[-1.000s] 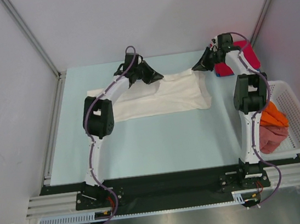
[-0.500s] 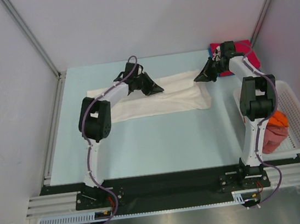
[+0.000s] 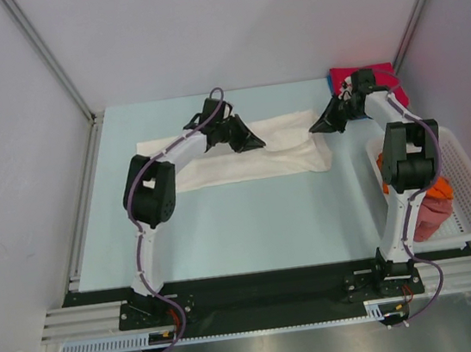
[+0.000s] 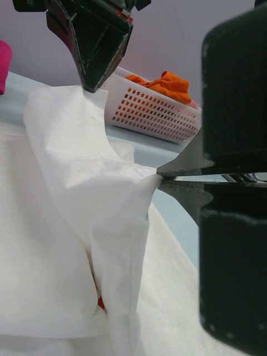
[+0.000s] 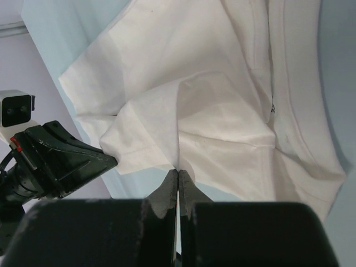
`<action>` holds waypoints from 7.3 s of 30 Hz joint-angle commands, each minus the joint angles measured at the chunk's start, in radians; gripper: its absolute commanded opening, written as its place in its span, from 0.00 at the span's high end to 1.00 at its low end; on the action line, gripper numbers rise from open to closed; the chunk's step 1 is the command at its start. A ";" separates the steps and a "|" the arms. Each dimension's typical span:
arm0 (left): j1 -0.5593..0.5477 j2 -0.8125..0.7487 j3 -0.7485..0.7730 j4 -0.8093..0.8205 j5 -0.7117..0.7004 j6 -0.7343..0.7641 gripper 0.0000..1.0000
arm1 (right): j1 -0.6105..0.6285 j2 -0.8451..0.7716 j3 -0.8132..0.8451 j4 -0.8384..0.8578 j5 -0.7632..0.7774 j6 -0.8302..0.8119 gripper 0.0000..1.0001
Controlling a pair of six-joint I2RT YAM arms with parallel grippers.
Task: Fold and stack the t-shirts
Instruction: Fold the tshirt
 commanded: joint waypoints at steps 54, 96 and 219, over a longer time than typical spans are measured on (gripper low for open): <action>0.076 -0.127 -0.086 -0.225 -0.149 0.387 0.60 | 0.057 -0.134 -0.203 -0.063 0.170 -0.154 0.60; 0.814 -0.592 -0.776 -0.217 -0.287 0.421 0.24 | 0.089 -0.091 -0.160 -0.158 0.360 -0.303 0.56; 0.227 -0.208 -0.312 0.444 -0.014 -0.091 0.48 | 0.093 0.113 0.188 0.091 0.197 0.101 0.52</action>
